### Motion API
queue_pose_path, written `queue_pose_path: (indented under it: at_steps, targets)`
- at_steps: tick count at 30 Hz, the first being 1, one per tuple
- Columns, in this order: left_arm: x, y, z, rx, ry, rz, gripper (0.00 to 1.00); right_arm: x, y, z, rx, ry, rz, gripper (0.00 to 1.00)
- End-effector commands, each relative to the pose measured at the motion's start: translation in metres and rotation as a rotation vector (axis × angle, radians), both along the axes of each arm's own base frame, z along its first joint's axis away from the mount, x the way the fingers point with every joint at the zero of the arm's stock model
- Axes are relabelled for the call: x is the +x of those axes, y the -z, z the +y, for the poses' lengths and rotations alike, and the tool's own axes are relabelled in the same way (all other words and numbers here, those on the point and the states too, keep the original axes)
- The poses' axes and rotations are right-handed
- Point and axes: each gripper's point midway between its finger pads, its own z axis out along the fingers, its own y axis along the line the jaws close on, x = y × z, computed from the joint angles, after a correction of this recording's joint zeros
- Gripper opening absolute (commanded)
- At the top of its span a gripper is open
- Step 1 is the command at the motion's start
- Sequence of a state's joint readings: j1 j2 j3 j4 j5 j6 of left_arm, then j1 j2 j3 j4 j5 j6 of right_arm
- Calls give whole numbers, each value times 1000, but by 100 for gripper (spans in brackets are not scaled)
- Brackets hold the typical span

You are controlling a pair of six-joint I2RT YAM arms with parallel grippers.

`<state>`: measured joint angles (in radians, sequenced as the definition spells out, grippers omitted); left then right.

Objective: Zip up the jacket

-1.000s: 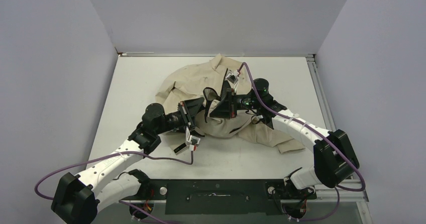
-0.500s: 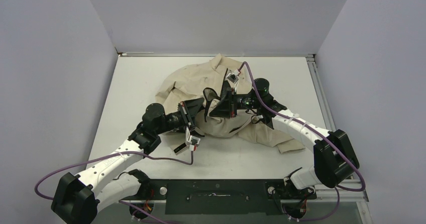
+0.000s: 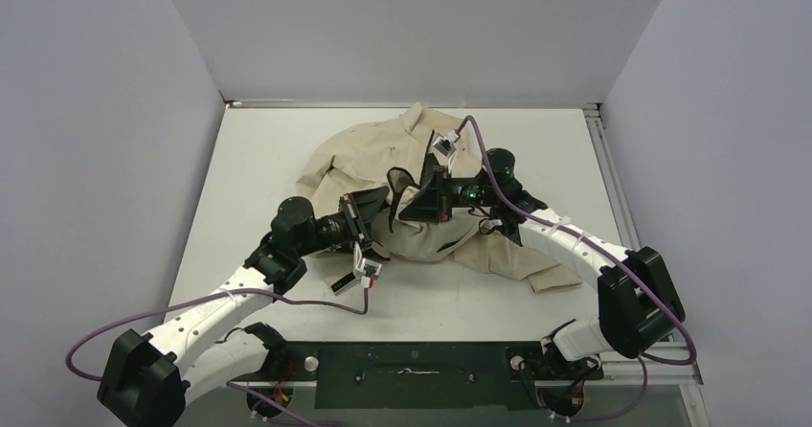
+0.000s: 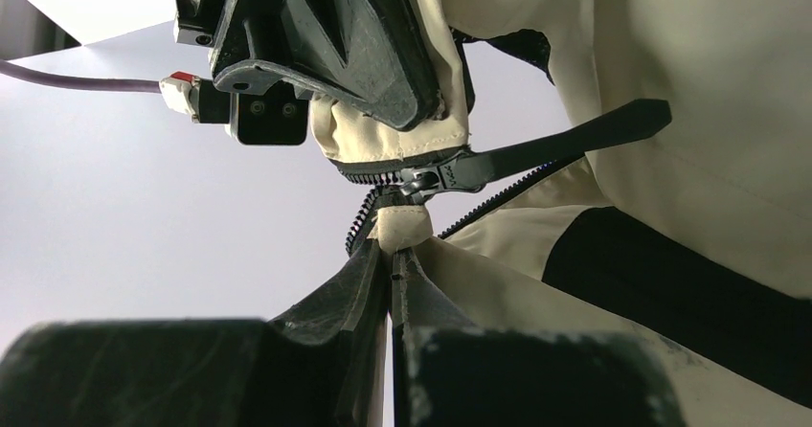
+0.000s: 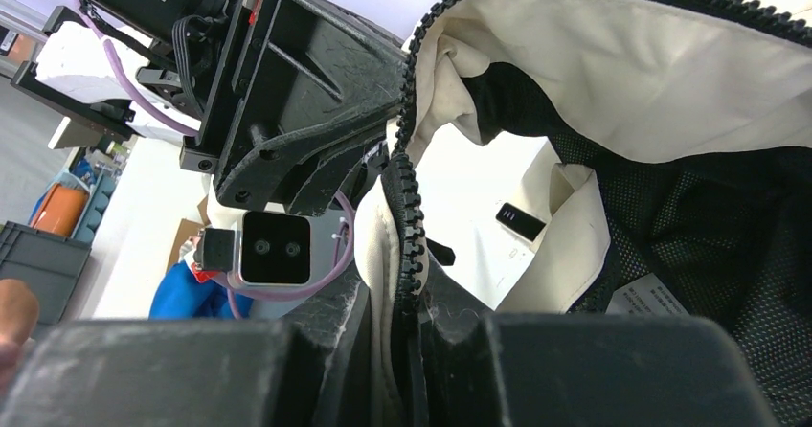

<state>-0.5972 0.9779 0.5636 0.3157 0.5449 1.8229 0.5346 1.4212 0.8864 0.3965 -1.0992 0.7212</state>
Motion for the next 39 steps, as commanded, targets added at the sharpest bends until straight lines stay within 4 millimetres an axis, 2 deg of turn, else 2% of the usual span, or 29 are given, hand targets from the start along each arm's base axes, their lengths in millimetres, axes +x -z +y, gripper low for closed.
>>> queue_pose_path:
  at_steps: [1,9,21,25,30,33,39]
  targets:
    - [-3,-33,-1,-37,6,-83,0,7,-30,-1,68,15,-109,5]
    - [-4,-32,-1,-30,7,-83,0,7,-36,-8,108,27,-102,5]
    - [-6,-32,-2,-28,14,-85,0,7,-36,-8,116,28,-97,5]
    - [-2,-35,-1,-40,-4,-78,0,6,-30,-12,97,31,-90,5]
    - [6,-52,0,-90,-38,-87,0,3,-14,-15,42,30,-78,5]
    - [5,-56,-2,-102,-34,-81,0,2,-13,-12,37,24,-79,5]
    - [1,-47,-4,-79,-20,-74,0,4,-21,-5,53,14,-101,5]
